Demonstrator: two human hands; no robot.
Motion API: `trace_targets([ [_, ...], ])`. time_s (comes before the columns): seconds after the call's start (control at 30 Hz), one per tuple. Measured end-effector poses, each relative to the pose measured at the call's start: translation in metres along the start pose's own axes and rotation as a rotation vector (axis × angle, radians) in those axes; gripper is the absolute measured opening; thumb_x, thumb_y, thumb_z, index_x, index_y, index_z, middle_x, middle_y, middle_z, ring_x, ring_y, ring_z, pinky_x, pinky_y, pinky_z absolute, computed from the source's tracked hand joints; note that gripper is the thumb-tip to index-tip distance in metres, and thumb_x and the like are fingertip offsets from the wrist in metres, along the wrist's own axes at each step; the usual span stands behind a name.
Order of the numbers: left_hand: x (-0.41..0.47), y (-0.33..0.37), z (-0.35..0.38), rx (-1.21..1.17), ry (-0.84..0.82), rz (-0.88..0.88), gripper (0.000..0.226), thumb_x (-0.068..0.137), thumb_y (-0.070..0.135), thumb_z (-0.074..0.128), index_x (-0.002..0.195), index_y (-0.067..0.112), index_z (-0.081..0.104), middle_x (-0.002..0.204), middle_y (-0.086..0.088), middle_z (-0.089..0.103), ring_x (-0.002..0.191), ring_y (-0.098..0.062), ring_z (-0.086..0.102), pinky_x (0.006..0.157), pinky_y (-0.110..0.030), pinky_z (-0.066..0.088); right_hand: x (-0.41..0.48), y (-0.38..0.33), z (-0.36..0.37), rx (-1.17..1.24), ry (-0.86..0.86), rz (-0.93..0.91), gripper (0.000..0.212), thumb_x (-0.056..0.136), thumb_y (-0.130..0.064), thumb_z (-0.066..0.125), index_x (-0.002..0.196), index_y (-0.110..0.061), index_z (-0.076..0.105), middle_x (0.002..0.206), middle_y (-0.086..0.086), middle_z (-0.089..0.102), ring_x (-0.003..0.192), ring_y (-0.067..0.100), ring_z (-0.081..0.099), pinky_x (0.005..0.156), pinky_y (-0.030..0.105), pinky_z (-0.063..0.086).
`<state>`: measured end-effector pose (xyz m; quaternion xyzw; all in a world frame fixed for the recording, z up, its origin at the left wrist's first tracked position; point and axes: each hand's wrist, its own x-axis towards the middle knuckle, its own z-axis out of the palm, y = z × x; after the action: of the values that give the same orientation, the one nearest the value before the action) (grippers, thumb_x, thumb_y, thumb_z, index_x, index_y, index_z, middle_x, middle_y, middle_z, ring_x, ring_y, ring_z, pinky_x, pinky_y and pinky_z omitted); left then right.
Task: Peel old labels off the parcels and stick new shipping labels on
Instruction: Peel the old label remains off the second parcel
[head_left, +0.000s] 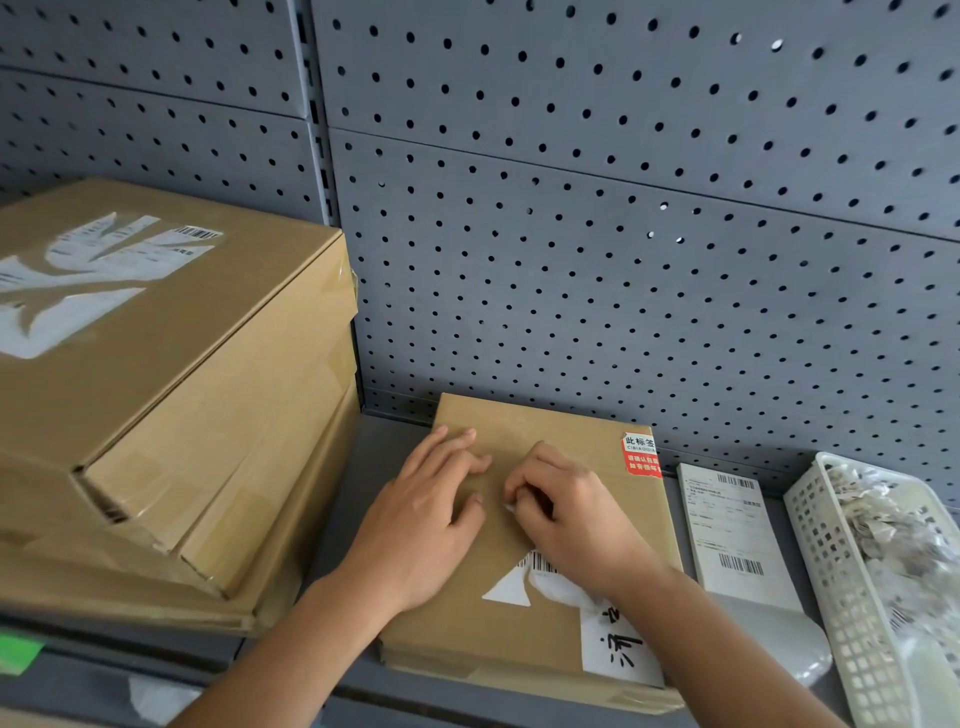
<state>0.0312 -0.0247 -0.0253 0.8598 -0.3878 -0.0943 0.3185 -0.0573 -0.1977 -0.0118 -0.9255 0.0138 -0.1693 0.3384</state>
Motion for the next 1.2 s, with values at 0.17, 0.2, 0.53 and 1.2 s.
trace_targets([
  [0.17, 0.001, -0.001, 0.0, 0.002, -0.003, 0.003, 0.033, 0.103, 0.035, 0.045, 0.136, 0.038, 0.047, 0.16, 0.032, 0.017, 0.147, 0.014, -0.008, 0.118, -0.039, 0.032, -0.001, -0.001, -0.003, 0.005, -0.01, -0.014, 0.02, 0.086, -0.003, 0.06, 0.097, -0.017, 0.069, 0.091, -0.01, 0.054, 0.066, 0.01, 0.053, 0.065, 0.011, 0.04],
  [0.2, 0.001, -0.001, 0.0, 0.001, -0.004, 0.005, 0.034, 0.103, 0.036, 0.044, 0.137, 0.038, 0.047, 0.16, 0.032, 0.016, 0.147, 0.014, -0.008, 0.119, -0.04, 0.032, -0.001, 0.0, -0.003, -0.01, -0.028, -0.031, 0.02, 0.087, -0.004, 0.062, 0.098, -0.018, 0.071, 0.092, -0.009, 0.054, 0.065, 0.01, 0.053, 0.065, 0.012, 0.041],
  [0.53, 0.001, -0.001, 0.0, -0.001, 0.007, 0.013, 0.035, 0.104, 0.035, 0.045, 0.138, 0.037, 0.048, 0.159, 0.032, 0.018, 0.147, 0.014, -0.007, 0.12, -0.037, 0.029, -0.003, 0.005, -0.012, 0.006, -0.035, -0.049, 0.008, 0.085, -0.007, 0.068, 0.088, -0.015, 0.067, 0.091, -0.007, 0.055, 0.073, 0.012, 0.055, 0.069, 0.016, 0.045],
  [1.2, 0.0, 0.002, -0.002, 0.005, 0.002, 0.003, 0.034, 0.104, 0.034, 0.045, 0.138, 0.037, 0.047, 0.159, 0.033, 0.017, 0.146, 0.016, -0.008, 0.116, -0.034, 0.03, -0.007, 0.004, -0.009, -0.061, -0.044, -0.02, 0.013, 0.096, -0.005, 0.057, 0.091, -0.016, 0.06, 0.096, -0.011, 0.052, 0.084, 0.007, 0.054, 0.076, 0.017, 0.044],
])
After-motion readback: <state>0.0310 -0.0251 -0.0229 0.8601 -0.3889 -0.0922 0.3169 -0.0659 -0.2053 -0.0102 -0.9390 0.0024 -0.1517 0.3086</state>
